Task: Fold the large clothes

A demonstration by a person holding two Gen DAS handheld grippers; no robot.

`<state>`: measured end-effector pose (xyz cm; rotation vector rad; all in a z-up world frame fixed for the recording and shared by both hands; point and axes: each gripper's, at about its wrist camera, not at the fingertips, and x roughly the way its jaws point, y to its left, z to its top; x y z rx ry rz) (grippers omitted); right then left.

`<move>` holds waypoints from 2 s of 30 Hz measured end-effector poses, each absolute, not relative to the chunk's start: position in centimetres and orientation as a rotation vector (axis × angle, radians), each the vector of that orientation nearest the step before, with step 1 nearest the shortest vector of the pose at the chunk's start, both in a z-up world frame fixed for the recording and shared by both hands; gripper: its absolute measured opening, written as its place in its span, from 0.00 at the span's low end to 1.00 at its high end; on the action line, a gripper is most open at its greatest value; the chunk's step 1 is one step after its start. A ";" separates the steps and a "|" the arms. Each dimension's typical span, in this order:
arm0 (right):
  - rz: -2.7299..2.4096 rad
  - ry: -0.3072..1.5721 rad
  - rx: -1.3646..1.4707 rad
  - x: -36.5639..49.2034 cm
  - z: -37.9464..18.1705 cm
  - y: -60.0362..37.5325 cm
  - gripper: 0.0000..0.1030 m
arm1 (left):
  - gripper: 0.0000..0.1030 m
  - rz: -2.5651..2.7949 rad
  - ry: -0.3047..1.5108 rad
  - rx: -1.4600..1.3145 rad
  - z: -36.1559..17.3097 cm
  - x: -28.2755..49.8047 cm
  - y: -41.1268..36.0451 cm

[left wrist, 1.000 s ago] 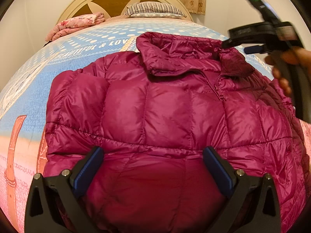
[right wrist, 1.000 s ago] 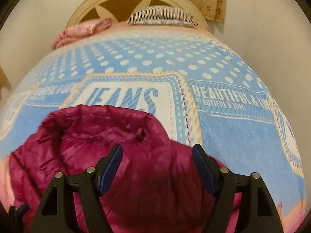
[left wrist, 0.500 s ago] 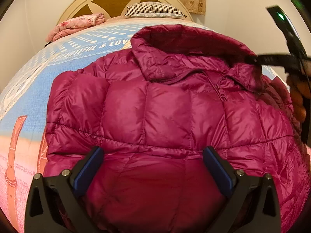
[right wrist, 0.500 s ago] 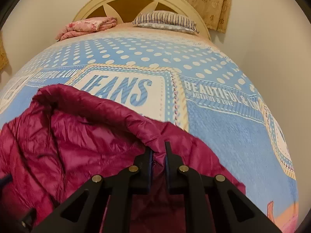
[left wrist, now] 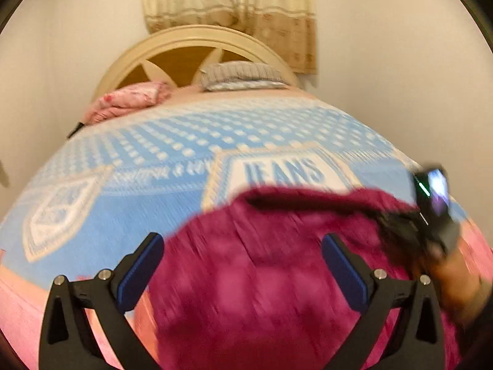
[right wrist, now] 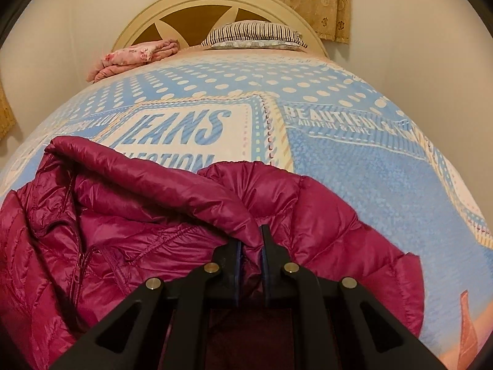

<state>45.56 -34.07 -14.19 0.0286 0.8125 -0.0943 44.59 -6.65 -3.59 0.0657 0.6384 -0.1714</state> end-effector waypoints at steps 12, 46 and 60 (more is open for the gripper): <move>-0.101 0.788 -0.010 45.2 -14.7 -33.4 0.10 | 1.00 -0.048 0.711 0.015 -6.1 55.1 -10.6; -0.048 0.721 0.145 45.9 -10.1 -30.9 0.42 | 1.00 -0.030 0.916 0.019 -17.0 55.2 -10.3; -0.043 0.800 0.197 45.7 -15.1 -32.0 0.35 | 1.00 -0.177 0.681 0.120 -10.2 51.1 -15.4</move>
